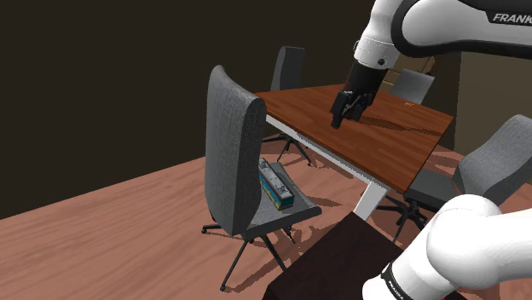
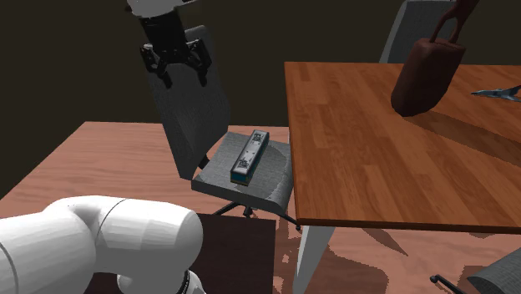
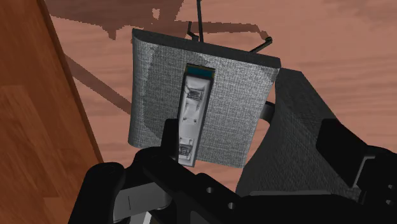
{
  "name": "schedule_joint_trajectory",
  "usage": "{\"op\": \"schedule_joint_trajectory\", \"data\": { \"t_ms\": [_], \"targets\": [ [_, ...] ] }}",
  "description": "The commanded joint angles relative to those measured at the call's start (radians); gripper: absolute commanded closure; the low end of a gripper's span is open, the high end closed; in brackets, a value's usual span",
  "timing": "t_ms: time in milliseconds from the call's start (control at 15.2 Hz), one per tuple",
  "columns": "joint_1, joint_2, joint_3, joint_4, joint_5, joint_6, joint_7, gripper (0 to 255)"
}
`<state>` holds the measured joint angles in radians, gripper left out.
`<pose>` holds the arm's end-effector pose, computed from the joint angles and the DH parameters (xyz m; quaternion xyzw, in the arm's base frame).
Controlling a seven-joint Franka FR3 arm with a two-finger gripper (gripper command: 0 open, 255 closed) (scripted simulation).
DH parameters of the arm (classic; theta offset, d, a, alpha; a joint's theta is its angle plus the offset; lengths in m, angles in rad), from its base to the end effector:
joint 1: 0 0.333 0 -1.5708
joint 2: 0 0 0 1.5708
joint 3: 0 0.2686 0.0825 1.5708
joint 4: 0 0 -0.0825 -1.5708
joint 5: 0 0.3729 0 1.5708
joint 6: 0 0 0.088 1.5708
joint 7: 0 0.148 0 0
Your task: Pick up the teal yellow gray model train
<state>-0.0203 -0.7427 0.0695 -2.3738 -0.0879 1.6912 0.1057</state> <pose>0.3532 0.0070 0.5046 0.9968 -0.0326 0.0338 0.0650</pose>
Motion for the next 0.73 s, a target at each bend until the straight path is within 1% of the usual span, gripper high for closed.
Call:
{"op": "schedule_joint_trajectory", "data": {
  "t_ms": [0,330,660],
  "targets": [
    [0.000,0.000,0.000,0.000,0.000,0.000,0.000,0],
    [-0.019,0.151,-0.023,-0.010,-0.015,0.148,-0.005,0],
    [-0.037,0.324,-0.044,0.014,-0.027,0.283,-0.009,0]
  ]
}}
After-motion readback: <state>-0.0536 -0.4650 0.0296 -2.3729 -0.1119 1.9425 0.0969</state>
